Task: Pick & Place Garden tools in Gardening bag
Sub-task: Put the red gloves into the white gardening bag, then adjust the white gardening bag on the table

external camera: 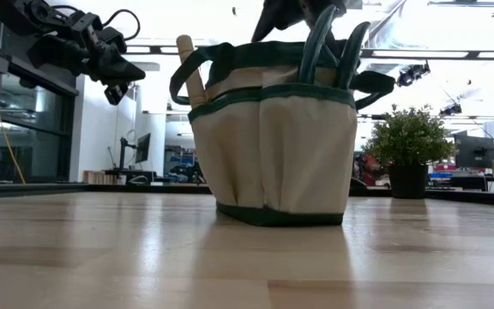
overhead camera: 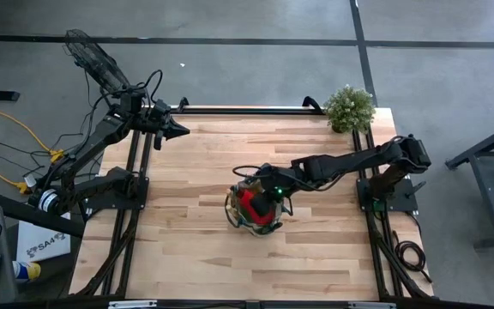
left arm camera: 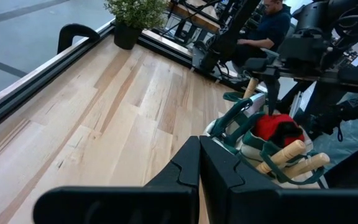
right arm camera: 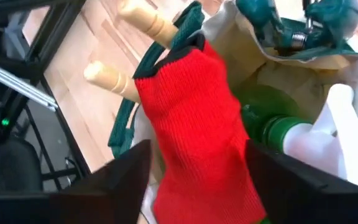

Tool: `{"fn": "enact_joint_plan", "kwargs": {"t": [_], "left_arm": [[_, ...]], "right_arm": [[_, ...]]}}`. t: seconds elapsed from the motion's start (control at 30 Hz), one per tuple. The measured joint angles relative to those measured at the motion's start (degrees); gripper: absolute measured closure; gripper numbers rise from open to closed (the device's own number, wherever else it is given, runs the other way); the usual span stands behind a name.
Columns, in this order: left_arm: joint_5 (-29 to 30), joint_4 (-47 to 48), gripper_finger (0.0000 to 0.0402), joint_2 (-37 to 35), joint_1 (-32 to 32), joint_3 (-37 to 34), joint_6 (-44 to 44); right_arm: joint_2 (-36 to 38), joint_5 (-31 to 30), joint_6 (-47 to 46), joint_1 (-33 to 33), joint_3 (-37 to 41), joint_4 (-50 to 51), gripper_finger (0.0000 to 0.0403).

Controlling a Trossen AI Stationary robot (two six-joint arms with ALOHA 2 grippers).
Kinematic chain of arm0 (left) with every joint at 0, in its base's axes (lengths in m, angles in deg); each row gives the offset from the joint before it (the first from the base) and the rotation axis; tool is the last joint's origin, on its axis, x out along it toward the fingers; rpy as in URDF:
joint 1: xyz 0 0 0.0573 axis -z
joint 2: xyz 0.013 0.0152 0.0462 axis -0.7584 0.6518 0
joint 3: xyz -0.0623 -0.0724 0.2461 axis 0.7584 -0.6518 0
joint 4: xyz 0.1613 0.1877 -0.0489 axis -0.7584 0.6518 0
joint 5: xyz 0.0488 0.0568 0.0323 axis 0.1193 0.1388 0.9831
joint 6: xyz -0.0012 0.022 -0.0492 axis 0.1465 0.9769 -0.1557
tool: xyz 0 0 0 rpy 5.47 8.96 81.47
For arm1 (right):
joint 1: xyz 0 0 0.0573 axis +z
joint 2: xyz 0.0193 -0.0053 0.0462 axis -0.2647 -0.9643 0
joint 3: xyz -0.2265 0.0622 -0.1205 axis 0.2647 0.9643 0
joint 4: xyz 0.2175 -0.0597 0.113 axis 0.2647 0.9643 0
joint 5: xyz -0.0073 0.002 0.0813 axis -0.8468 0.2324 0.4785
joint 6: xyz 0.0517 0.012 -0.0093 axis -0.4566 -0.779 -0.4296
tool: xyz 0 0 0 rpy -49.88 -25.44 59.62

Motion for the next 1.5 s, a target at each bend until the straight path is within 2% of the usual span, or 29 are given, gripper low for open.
{"fn": "enact_joint_plan", "kwargs": {"t": [0.1, 0.17, 0.3, 0.43, 0.73, 0.83, 1.1, 1.27, 1.4, 1.5], "left_arm": [[-0.01, 0.00, 0.0402, 0.00, 0.00, 0.00, 0.00], [-0.02, 0.00, 0.0402, 0.00, 0.00, 0.00, 0.00], [-0.02, 0.00, 0.0402, 0.00, -0.02, 0.00, 0.00], [-0.02, 0.02, 0.0402, 0.00, -0.01, 0.00, -0.01], [-0.01, 1.16, 0.0402, 0.00, -0.02, 0.00, -0.01], [-0.02, 1.71, 0.0402, 0.00, 0.00, 0.00, 0.11], [0.02, 1.75, 0.0402, 0.00, -0.01, 0.00, 0.15], [0.17, 2.16, 0.0402, 0.00, -0.02, 0.00, 0.17], [0.35, 2.88, 0.0402, 0.00, -0.02, 0.00, 0.25], [0.37, 3.14, 0.0402, 0.00, 0.00, 0.00, 0.24]], "right_arm": [[-0.02, 0.19, -0.41, -0.79, 0.00, -0.23, 0.0110], [0.05, 2.42, -0.80, -1.78, 0.00, -0.58, 0.0083], [0.61, 7.30, -2.93, -2.94, 0.00, -4.10, 0.0063], [0.72, 9.08, -3.52, -2.09, -0.07, -8.72, 0.0073], [0.81, 8.39, -3.72, 4.62, -3.13, -7.99, 0.0121], [0.58, 4.60, -1.33, 7.40, -3.21, -6.12, 0.0134], [-2.10, -6.04, 12.75, 11.40, -3.19, -3.07, 0.0155], [-4.94, -8.60, 18.93, 12.49, -3.17, -3.03, 0.0156], [-7.35, -10.81, 20.39, 13.09, -3.17, -2.73, 0.0156], [-8.58, -10.30, 20.08, 13.24, -3.17, -2.25, 0.0158]]}}
